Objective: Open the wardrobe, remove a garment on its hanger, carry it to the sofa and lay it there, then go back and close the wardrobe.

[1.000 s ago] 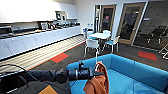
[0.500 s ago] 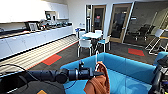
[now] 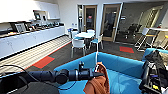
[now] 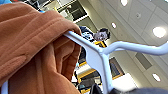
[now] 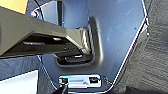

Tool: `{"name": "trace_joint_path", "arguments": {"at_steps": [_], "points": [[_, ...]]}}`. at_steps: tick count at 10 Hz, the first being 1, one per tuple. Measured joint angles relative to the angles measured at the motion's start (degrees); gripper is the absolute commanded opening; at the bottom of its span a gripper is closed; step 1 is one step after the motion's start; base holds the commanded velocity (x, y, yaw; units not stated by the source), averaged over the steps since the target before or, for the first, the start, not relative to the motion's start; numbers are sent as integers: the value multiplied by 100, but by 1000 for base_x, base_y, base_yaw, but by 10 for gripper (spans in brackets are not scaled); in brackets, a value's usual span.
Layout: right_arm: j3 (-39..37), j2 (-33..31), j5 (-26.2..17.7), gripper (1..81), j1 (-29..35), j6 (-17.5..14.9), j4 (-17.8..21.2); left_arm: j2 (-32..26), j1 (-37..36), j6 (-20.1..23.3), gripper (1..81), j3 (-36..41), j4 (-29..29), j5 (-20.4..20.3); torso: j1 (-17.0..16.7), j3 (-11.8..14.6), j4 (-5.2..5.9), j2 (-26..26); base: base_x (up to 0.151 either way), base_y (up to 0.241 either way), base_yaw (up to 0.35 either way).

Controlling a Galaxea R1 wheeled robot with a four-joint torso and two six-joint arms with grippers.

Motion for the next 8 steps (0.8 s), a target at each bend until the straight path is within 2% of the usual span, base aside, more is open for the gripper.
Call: {"name": "trace_joint_path", "arguments": {"at_steps": [8], "points": [[-2,2,0,811,30,0,-1,-80,247,-2,10,0,247,-11,0,0,0,0,0,0,0]]}}
